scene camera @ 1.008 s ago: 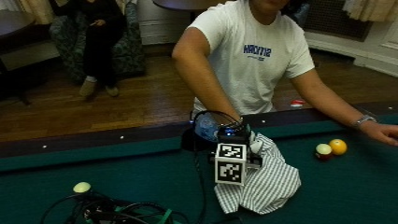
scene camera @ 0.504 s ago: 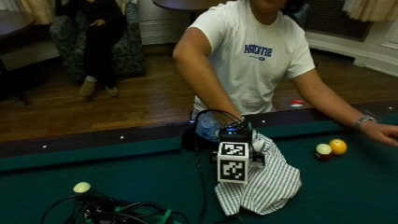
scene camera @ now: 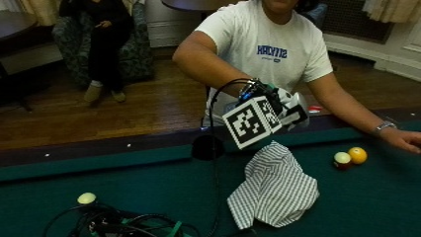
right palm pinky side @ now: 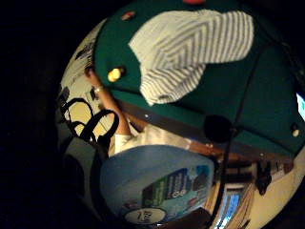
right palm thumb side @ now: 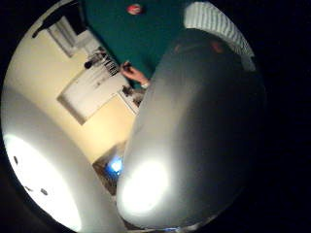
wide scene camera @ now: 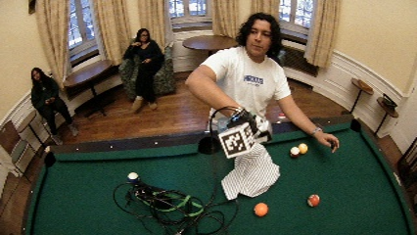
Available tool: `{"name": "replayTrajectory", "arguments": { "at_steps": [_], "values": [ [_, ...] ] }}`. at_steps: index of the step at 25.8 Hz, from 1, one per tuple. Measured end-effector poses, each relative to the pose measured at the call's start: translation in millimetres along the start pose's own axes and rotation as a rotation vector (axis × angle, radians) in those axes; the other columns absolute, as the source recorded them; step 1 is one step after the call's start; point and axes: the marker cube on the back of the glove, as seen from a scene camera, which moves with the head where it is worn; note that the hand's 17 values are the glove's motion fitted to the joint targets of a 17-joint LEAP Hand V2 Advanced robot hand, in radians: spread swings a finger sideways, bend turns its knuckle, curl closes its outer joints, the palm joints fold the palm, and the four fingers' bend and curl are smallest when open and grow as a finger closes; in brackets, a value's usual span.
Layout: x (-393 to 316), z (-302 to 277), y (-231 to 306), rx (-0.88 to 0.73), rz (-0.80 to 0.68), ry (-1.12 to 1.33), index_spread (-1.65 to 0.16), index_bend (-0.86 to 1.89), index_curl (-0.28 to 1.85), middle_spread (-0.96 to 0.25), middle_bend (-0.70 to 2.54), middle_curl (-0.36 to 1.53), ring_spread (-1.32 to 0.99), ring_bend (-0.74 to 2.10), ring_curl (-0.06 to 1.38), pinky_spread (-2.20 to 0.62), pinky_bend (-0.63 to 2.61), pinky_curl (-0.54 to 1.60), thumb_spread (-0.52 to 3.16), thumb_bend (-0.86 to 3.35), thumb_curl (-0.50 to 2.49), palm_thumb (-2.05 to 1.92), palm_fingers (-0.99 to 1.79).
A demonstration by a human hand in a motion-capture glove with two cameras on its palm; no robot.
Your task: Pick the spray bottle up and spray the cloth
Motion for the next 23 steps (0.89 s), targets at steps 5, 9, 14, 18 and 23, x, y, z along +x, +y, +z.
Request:
{"name": "replayTrajectory", "arguments": {
  "at_steps": [5,9,14,18,23],
  "values": [
    [-29.9,-8.4,26.1,0.059,-0.236,-0.108,-0.26,0.42,0.6,-0.19,0.69,0.55,-0.22,0.77,0.49,-0.29,0.45,0.41,0.25,-0.03,0.83,0.95,1.39],
    [-44.2,-8.3,43.6,0.11,-0.436,-0.185,-0.26,0.42,0.6,-0.19,0.69,0.55,-0.22,0.77,0.49,-0.29,0.45,0.41,0.25,-0.03,0.83,0.95,1.39],
    [-46.2,3.0,49.7,0.212,-0.609,-0.276,-0.26,0.42,0.6,-0.19,0.69,0.55,-0.22,0.77,0.49,-0.29,0.45,0.41,0.25,-0.03,0.84,0.95,1.39],
    [-42.3,24.5,41.5,0.28,-0.696,-0.295,-0.26,0.42,0.6,-0.19,0.69,0.55,-0.22,0.76,0.49,-0.29,0.45,0.41,0.25,-0.03,0.84,0.95,1.39],
    [-44.1,61.2,16.4,0.274,-0.735,-0.268,-0.26,0.43,0.6,-0.19,0.69,0.55,-0.22,0.76,0.49,-0.3,0.45,0.41,0.25,-0.03,0.84,0.94,1.4]
  ]
}}
